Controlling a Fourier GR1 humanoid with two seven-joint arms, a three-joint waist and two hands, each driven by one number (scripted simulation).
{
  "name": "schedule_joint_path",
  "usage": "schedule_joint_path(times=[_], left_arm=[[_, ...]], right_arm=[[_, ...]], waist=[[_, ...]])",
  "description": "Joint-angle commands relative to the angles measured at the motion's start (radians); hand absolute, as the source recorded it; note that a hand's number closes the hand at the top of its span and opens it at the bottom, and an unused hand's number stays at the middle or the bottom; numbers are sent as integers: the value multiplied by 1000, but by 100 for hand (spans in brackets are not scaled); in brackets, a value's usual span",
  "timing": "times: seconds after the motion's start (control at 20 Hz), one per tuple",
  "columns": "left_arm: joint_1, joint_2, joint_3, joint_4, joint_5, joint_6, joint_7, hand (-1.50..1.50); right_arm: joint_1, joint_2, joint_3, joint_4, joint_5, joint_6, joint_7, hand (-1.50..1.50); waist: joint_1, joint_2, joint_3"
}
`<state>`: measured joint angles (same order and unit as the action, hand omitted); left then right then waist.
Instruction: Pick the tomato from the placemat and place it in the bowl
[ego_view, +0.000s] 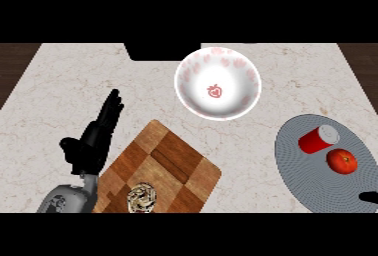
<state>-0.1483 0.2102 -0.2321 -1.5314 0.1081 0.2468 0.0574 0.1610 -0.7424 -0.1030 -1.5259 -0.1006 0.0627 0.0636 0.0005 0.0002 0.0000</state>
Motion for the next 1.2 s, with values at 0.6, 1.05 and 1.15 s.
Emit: schedule_joint_path(times=[0.6,1.05,1.15], left_arm=[[-21,-49,106,43,-39,-105,-17,0],[-41,-112,101,63,-105,-82,16,0],[-17,-71,146,-13,-68,-127,44,0]], right_arm=[[-10,195,-124,69,55,156,-142,-150],[-17,288,-147,103,92,196,-135,-150],[-30,227,-226,117,35,269,-109,-150]], waist=[[-4,0,0],[-3,0,0],[-2,-1,0]])
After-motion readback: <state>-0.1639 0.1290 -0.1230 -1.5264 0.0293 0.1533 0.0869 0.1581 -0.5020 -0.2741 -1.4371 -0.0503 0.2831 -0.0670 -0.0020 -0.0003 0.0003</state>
